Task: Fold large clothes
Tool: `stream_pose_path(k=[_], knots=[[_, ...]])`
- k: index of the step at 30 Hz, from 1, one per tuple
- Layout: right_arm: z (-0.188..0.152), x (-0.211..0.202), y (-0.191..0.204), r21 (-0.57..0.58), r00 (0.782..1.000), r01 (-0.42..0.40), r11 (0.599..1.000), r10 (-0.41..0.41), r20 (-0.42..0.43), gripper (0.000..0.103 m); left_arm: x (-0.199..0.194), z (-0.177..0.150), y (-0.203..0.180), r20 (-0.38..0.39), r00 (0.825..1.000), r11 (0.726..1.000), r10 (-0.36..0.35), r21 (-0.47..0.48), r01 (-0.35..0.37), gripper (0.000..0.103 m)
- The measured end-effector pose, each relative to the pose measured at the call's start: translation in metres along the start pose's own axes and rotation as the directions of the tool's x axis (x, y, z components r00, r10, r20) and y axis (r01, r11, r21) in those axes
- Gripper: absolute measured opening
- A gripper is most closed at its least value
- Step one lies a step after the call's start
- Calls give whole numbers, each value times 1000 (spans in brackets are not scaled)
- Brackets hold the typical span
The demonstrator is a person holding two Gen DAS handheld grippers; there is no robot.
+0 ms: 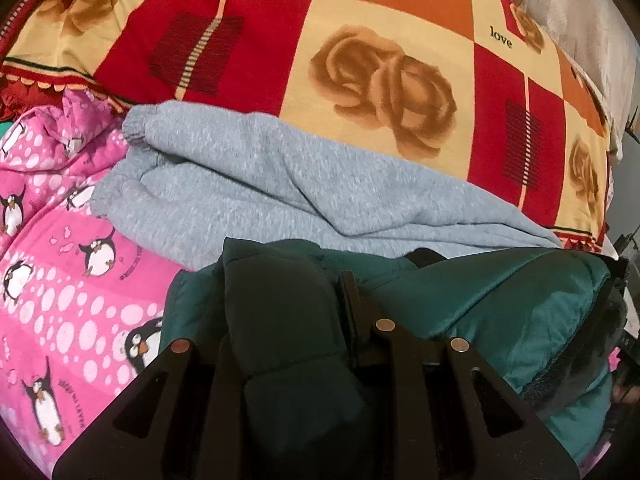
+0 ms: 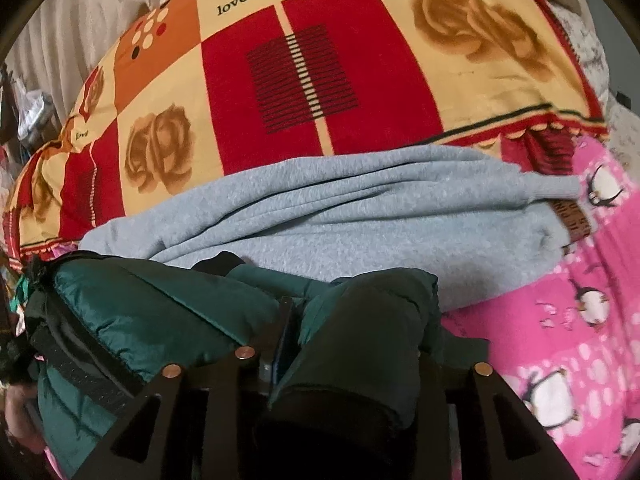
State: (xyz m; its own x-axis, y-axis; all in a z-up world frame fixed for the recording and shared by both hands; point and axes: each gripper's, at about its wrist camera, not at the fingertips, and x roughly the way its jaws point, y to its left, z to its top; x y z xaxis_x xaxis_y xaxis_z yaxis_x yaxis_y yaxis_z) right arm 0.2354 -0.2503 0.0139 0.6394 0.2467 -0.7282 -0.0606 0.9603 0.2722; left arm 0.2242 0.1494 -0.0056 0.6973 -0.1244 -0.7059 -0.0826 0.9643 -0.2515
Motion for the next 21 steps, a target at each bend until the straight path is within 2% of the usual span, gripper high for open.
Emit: stream_pose_path(k=[3, 4, 5, 6, 7, 8, 9, 10, 11, 16, 21], knots=[[2, -14, -4, 53, 999, -27, 998, 28, -19, 52, -7, 6, 6, -74, 997, 1000, -16, -28, 14, 22], [3, -20, -6, 81, 999, -42, 996, 44, -21, 65, -11, 8, 8, -88, 996, 999, -22, -41, 18, 23], [4, -29, -8, 115, 997, -74, 991, 75, -11, 71, -17, 10, 10, -95, 995, 998, -32, -55, 27, 27], [5, -35, -10, 133, 995, -101, 986, 102, 2, 72, -24, 13, 11, -98, 994, 997, -42, -63, 36, 30], [5, -44, -11, 155, 991, -135, 979, 134, 17, 72, -30, 15, 10, -97, 994, 997, -51, -63, 45, 42], [6, -53, -12, 166, 987, -161, 973, 158, 31, 72, -38, 17, 9, -88, 995, 997, -57, -58, 52, 60], [7, -59, -12, 169, 984, -176, 970, 172, 41, 73, -45, 19, 7, -74, 996, 998, -54, -47, 51, 68], [7, -67, -10, 163, 982, -186, 969, 179, 54, 73, -55, 22, 4, -53, 998, 999, -37, -33, 36, 80], [8, -74, -8, 148, 981, -189, 971, 181, 63, 74, -63, 25, 2, -28, 999, 999, -28, -21, 27, 84], [9, -97, 6, 41, 983, -169, 985, 166, 82, 74, -97, 36, -4, 72, 996, 999, -49, 1, 49, 84], [14, -93, 16, -31, 988, -140, 990, 141, 60, 74, -94, 39, -21, 80, 995, 997, -67, 39, 64, 84]])
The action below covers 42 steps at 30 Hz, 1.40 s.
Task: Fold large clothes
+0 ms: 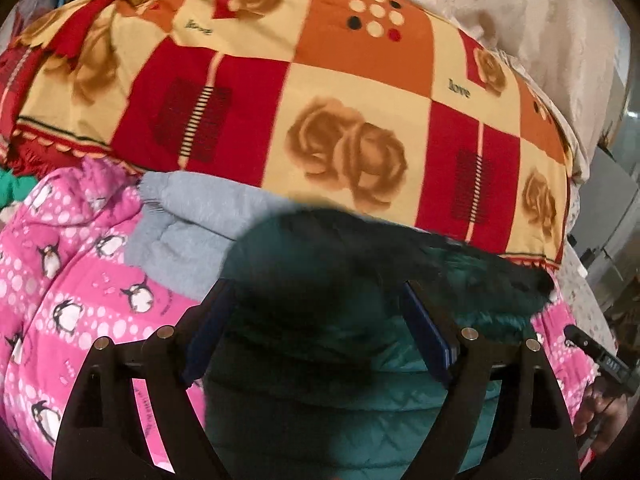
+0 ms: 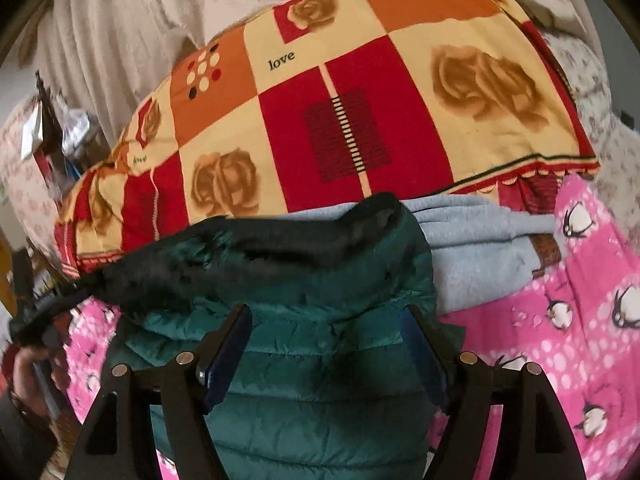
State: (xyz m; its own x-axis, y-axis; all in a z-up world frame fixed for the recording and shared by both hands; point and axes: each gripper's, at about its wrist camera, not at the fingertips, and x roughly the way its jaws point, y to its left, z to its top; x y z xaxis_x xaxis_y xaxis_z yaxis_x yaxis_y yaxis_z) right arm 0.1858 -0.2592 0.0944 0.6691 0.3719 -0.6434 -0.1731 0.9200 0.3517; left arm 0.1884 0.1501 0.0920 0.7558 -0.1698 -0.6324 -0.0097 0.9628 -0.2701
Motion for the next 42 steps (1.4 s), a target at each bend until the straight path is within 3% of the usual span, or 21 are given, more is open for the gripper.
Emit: stream_pose_path(k=[6, 10, 12, 15, 19, 22, 27, 30, 32, 34, 36, 39, 42], knots=[[12, 29, 3, -57, 998, 66, 996, -67, -19, 74, 41, 2, -18, -40, 999, 997, 26, 73, -23, 84], [23, 59, 2, -71, 993, 93, 993, -97, -69, 74, 81, 4, -18, -68, 994, 992, 91, 93, -84, 84], [24, 80, 2, -95, 987, 94, 991, -105, -118, 74, 102, -1, -13, -115, 987, 991, 114, 78, -106, 84], [12, 120, -1, -160, 961, 109, 981, -145, -234, 75, 121, -18, -9, -150, 981, 991, 122, 78, -111, 85], [-7, 133, -16, -134, 978, 69, 989, -93, -184, 88, 131, -34, -12, -96, 985, 986, 142, 103, -132, 88], [-9, 142, -30, -60, 979, 42, 997, -53, -199, 91, 147, -34, -17, -115, 978, 979, 172, 131, -157, 90], [-9, 149, -28, -66, 974, 63, 996, -75, -213, 93, 166, -29, -19, -156, 969, 974, 189, 155, -165, 92], [-8, 149, -28, -65, 972, 76, 995, -88, -219, 95, 161, -28, -18, -158, 969, 974, 188, 155, -164, 92], [-5, 145, -23, -91, 957, 97, 991, -118, -267, 95, 149, -25, -19, -172, 969, 975, 180, 163, -152, 92], [0, 129, -17, -144, 945, 119, 982, -157, -287, 94, 119, -21, -18, -135, 981, 981, 137, 153, -116, 92], [2, 96, -14, -154, 961, 124, 980, -157, -229, 94, 80, -19, -13, -79, 994, 986, 81, 155, -68, 92], [-9, 36, -20, -82, 985, 62, 995, -74, -155, 94, 17, -26, 9, -26, 1000, 988, 11, 154, -7, 92], [-36, -8, -27, 1, 991, -29, 1000, 29, -129, 94, -20, -48, 38, -16, 999, 993, -27, 112, 29, 92]])
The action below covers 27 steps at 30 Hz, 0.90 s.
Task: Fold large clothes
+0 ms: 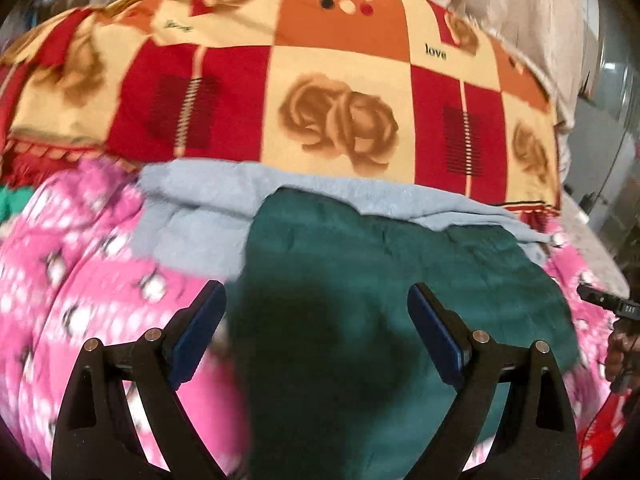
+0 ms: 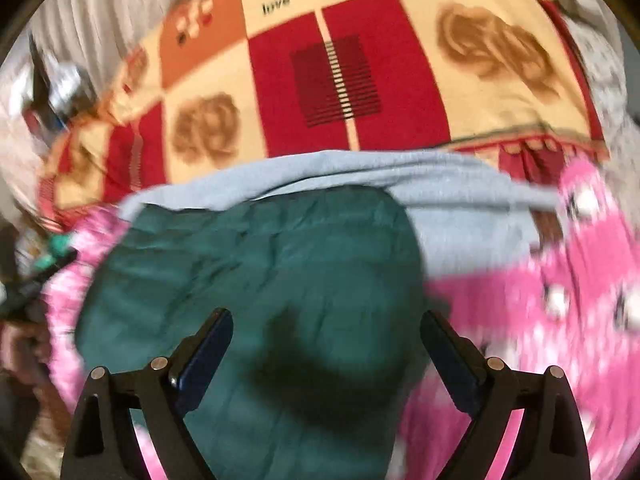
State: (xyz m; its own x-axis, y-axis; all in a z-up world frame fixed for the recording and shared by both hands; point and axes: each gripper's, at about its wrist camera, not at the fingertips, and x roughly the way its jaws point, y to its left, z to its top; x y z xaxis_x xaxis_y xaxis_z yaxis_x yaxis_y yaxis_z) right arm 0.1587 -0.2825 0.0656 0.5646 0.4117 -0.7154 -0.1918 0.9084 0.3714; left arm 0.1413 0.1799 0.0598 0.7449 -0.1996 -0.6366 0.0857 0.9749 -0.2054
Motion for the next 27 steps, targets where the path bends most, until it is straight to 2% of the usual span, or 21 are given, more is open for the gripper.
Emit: stream_pose_path(k=[3, 5, 10, 12, 15, 18, 20, 22, 23, 24, 26, 27], knots=[[-39, -27, -3, 52, 997, -64, 997, 61, 43, 94, -22, -32, 17, 8, 1000, 999, -9, -39, 10, 92], [-70, -33, -6, 103, 995, -89, 991, 85, 42, 94, -30, -59, 25, 19, 1000, 998, -17, -55, 18, 92], [-119, -12, -11, 196, 990, -132, 972, 138, -14, 94, -26, -106, 22, -4, 999, 998, -51, -32, 51, 92], [-125, -2, -16, 252, 983, -179, 951, 185, 0, 94, -19, -113, 19, -29, 994, 994, -104, -46, 103, 92], [-119, 6, -28, 346, 965, -260, 902, 249, 78, 94, -8, -113, 14, -56, 982, 983, -178, -60, 174, 92], [-108, 14, -37, 421, 945, -326, 847, 298, 132, 94, 0, -104, 11, -39, 983, 983, -179, -56, 176, 92], [-99, 23, -41, 451, 944, -330, 829, 294, 150, 93, 6, -98, 11, -32, 982, 981, -188, -50, 187, 92], [-91, 29, -39, 450, 950, -311, 837, 274, 149, 85, 11, -93, 7, -40, 979, 979, -199, -42, 198, 92], [-88, 32, -36, 436, 956, -293, 851, 256, 143, 76, 11, -91, 5, -44, 978, 979, -203, -38, 201, 88], [-85, 31, -35, 419, 956, -293, 859, 251, 154, 72, 9, -90, 3, -42, 978, 979, -204, -36, 203, 86], [-80, 25, -32, 378, 954, -294, 878, 244, 175, 56, 4, -90, 3, -54, 978, 980, -199, -38, 197, 65], [-79, 22, -32, 366, 953, -293, 883, 241, 182, 53, -1, -91, 3, -58, 978, 979, -201, -41, 198, 60]])
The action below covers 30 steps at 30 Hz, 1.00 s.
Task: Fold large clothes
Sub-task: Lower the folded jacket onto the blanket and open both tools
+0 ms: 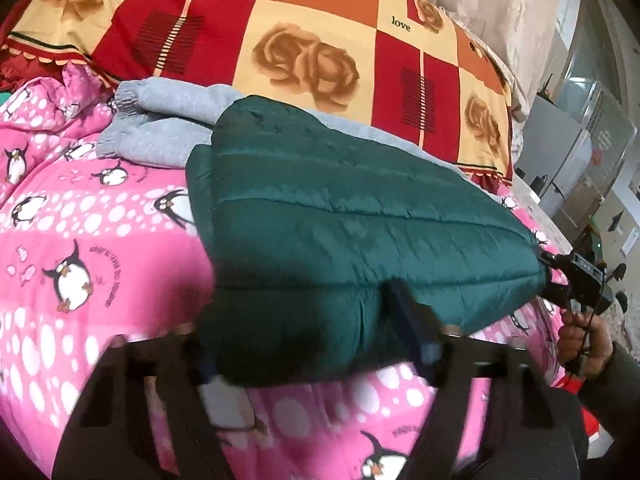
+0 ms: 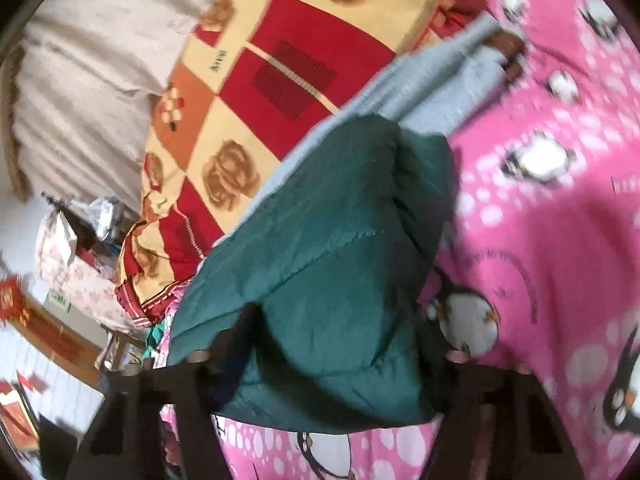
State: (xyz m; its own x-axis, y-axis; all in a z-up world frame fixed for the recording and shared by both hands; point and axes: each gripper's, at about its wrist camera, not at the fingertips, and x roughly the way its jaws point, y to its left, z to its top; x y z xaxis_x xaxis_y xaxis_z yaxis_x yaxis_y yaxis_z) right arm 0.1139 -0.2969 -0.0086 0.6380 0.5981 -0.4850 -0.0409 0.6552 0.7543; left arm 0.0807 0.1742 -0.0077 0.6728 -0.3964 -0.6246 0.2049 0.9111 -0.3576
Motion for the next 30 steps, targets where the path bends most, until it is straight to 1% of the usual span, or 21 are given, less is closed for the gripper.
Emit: stream_pose_path(k=[1, 2, 5, 7, 11, 13, 14, 15, 16, 17, 19, 20, 21, 22, 23, 24, 26, 27, 28, 30], knots=[[3, -4, -2, -9, 1000, -5, 1000, 5, 4, 48, -4, -1, -1, 0, 1000, 1000, -7, 1, 7, 52], [7, -8, -1, -21, 1000, -8, 1000, 8, 1, 44, -8, -2, -4, 0, 1000, 1000, -12, 7, 12, 47], [15, -17, 2, -64, 1000, -15, 998, 14, -14, 40, -18, -6, -20, -1, 1000, 999, -21, 45, 21, 46], [20, -25, 4, -93, 1000, -19, 996, 17, -26, 40, -25, -10, -31, 1, 999, 997, -32, 69, 32, 47], [25, -40, -2, -109, 998, -28, 994, 22, -53, 39, -36, -21, -44, 0, 997, 995, -76, 64, 76, 47], [25, -40, -11, -91, 997, -27, 995, 20, -76, 41, -34, -28, -46, -14, 998, 996, -67, 63, 67, 47], [23, -38, -18, -62, 995, -27, 998, 21, -98, 47, -30, -32, -45, -23, 999, 997, -42, 59, 43, 49], [20, -33, -27, -19, 992, -10, 1000, 8, -123, 53, -26, -33, -42, -34, 999, 999, -34, 40, 36, 52], [17, -31, -34, 23, 991, 18, 1000, -15, -135, 65, -25, -34, -39, -41, 999, 999, -35, 14, 36, 57], [13, -32, -40, 70, 991, 22, 997, -13, -134, 69, -24, -34, -36, -46, 998, 999, -36, -19, 36, 62], [8, -37, -44, 133, 993, -4, 991, 20, -117, 69, -28, -32, -34, -44, 999, 999, -17, -48, 15, 69], [5, -42, -42, 142, 994, 1, 990, 16, -112, 69, -32, -31, -35, -34, 999, 999, -5, -50, 3, 73], [3, -47, -39, 137, 994, 3, 991, 12, -109, 69, -37, -30, -35, -26, 1000, 999, 2, -51, -4, 76], [0, -53, -34, 123, 995, 7, 992, 6, -103, 70, -41, -30, -34, -21, 1000, 998, 7, -56, -8, 81], [-2, -61, -30, 112, 995, 20, 993, -9, -98, 70, -46, -30, -34, -15, 1000, 998, 15, -63, -16, 85], [-5, -66, -26, 104, 995, 40, 994, -30, -96, 70, -51, -30, -33, -14, 999, 997, 30, -70, -31, 86], [-10, -78, -14, 56, 990, 108, 993, -103, -95, 70, -55, -31, -33, -27, 998, 995, 57, -82, -59, 88], [-14, -84, -3, 2, 984, 155, 988, -154, -86, 70, -58, -32, -34, -42, 995, 991, 91, -90, -94, 91], [-18, -89, 10, -52, 978, 193, 980, -196, -71, 70, -60, -33, -36, -50, 992, 988, 118, -93, -123, 98], [-29, -96, 38, -159, 970, 233, 959, -241, -30, 70, -69, -35, -43, -40, 981, 978, 189, -83, -192, 99]])
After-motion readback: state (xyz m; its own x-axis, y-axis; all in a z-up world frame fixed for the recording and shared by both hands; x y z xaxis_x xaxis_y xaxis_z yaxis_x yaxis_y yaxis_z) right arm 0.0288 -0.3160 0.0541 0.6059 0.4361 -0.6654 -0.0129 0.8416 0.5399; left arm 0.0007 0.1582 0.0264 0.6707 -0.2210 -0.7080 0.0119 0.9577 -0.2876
